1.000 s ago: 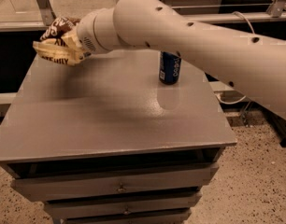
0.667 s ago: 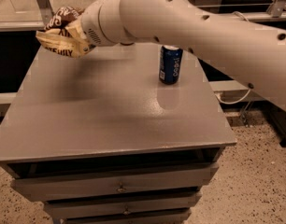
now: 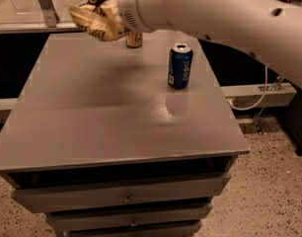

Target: Move brown chip bag near orange can

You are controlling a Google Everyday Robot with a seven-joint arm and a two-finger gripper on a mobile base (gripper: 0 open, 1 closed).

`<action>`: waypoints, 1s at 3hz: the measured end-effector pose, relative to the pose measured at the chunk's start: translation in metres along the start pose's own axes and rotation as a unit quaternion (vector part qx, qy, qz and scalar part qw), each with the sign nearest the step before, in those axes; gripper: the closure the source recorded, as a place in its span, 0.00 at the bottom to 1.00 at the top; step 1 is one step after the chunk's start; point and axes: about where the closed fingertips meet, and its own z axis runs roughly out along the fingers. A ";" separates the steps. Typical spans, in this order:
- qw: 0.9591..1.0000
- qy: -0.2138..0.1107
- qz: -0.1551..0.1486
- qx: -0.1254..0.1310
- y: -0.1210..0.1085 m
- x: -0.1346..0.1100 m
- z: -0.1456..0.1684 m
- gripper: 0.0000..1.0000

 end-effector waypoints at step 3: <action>0.994 0.032 0.013 0.106 -0.134 0.030 -0.024 1.00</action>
Offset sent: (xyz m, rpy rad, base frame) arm 0.0747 -0.1255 0.0451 0.0062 -0.0760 -0.2505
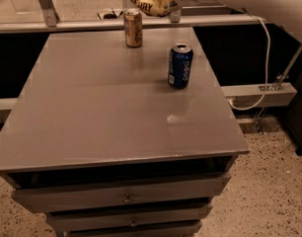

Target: Move brown chip bag near orange can

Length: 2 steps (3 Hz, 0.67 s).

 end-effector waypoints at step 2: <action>0.997 0.080 0.020 -0.002 -0.036 0.056 0.047 1.00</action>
Offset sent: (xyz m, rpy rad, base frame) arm 0.0737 -0.0515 -0.0591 -0.0564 0.1863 -0.1039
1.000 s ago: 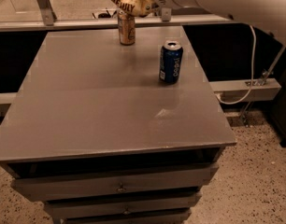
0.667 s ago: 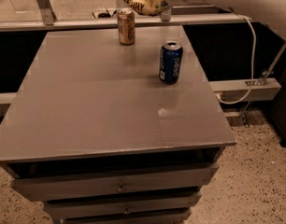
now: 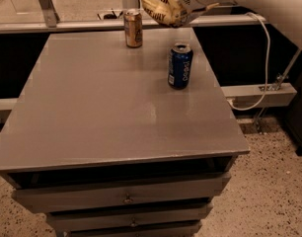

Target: Move brown chip bag near orange can

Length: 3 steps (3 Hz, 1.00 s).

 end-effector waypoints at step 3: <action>0.997 0.039 0.015 -0.061 0.031 0.036 0.079 1.00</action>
Offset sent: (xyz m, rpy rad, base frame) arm 0.0512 0.0186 -0.0642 -0.0022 0.1326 0.0355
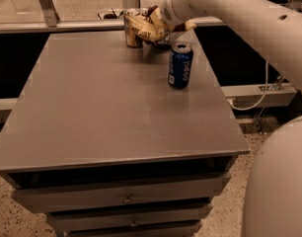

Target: Move brown chip bag near orange can

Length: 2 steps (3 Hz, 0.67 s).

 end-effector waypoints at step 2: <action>1.000 0.007 0.008 -0.023 0.016 0.014 0.022 0.82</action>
Offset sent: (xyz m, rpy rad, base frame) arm 0.0051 0.0156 -0.0370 0.0250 0.0586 0.0323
